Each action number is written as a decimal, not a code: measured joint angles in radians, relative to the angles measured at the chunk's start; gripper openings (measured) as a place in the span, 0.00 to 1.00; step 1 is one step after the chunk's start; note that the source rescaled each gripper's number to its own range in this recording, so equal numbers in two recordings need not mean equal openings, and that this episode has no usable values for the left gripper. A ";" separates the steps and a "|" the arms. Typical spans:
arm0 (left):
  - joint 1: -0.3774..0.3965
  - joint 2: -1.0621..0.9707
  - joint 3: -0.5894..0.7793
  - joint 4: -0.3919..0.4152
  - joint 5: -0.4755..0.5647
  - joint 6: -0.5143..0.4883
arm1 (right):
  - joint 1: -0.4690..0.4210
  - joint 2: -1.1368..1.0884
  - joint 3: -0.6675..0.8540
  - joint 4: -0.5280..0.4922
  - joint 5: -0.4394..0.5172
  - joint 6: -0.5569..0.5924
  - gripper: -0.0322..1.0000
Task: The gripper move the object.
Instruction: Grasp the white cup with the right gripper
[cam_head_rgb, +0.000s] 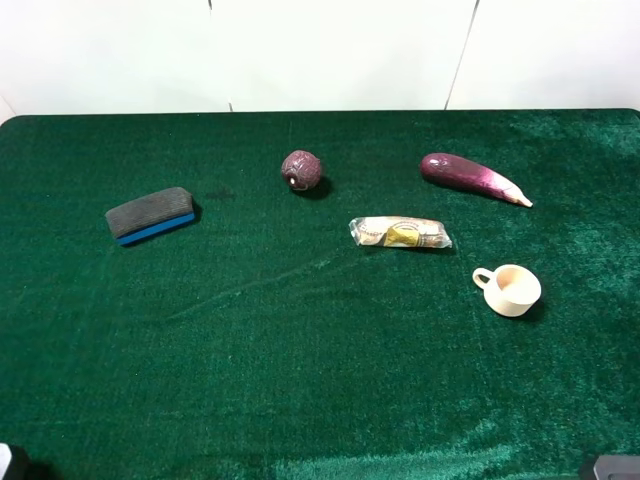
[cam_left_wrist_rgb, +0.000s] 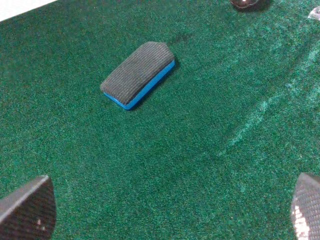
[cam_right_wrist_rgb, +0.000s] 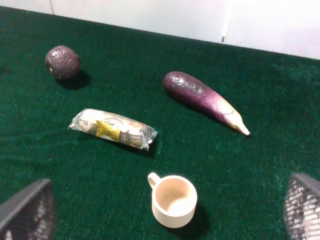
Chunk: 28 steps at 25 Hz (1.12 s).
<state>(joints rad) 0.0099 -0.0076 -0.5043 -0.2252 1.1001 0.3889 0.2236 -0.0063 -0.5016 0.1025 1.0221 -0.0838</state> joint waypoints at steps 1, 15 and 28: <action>0.000 0.000 0.000 0.000 0.000 0.000 | 0.000 0.000 0.000 0.000 0.000 0.000 1.00; 0.000 0.000 0.000 0.000 0.000 0.000 | 0.000 0.253 -0.010 0.007 -0.019 -0.031 1.00; 0.000 0.000 0.000 0.000 0.000 0.000 | 0.000 0.709 -0.087 0.019 -0.055 -0.126 1.00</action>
<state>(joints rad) 0.0099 -0.0076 -0.5043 -0.2252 1.1001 0.3889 0.2236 0.7024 -0.5889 0.1212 0.9668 -0.2096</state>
